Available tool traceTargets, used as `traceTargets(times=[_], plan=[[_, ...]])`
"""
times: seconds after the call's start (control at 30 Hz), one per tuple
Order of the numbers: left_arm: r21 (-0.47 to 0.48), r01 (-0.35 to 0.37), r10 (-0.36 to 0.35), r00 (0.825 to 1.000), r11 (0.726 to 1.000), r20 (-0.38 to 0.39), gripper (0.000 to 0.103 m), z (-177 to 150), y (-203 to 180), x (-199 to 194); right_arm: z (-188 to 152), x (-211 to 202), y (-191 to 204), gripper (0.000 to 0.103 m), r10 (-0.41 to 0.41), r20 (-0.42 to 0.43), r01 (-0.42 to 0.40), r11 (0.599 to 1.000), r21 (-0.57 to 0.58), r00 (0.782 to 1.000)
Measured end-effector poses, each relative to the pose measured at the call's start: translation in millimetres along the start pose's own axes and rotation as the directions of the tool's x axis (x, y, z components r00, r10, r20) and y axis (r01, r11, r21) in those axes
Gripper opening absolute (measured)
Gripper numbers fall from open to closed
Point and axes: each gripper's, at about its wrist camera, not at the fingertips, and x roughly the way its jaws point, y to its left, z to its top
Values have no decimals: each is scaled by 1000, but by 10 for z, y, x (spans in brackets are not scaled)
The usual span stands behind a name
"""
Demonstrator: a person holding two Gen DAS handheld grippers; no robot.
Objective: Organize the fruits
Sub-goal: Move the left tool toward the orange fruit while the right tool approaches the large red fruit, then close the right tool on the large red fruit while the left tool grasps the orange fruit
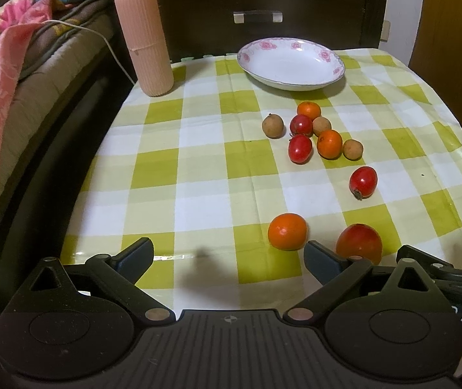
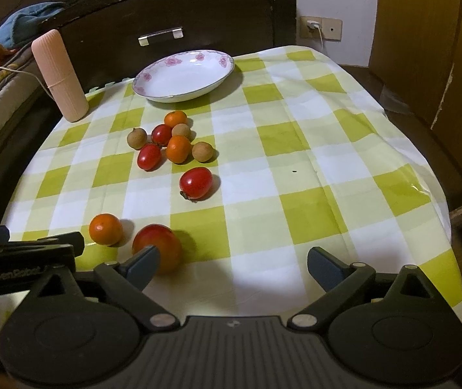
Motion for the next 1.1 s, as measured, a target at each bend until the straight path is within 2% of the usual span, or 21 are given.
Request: traceTargets(times=[0.27, 0.5, 0.73, 0.87, 1.0, 1.1], plan=[[-1, -1, 1, 1000, 1000, -8, 100, 4, 23, 5, 13, 9, 33, 92, 33, -6, -33, 999, -24, 999], [19, -21, 20, 1000, 1000, 8, 101, 38, 90, -34, 53, 33, 77, 90, 111, -23, -112, 992, -61, 994], [35, -23, 22, 998, 999, 51, 103, 72, 106, -97, 28, 67, 327, 80, 173, -51, -180, 959, -218, 984], [47, -19, 16, 998, 999, 57, 103, 80, 101, -83, 35, 168, 427, 64, 192, -86, -208, 943, -259, 978], [15, -3, 3, 999, 1000, 53, 103, 101, 157, -67, 69, 329, 464, 56, 185, -121, -212, 935, -285, 975], [17, 6, -6, 999, 1000, 47, 103, 103, 148, -39, 93, 436, 474, 42, 186, -151, -223, 931, -289, 971]])
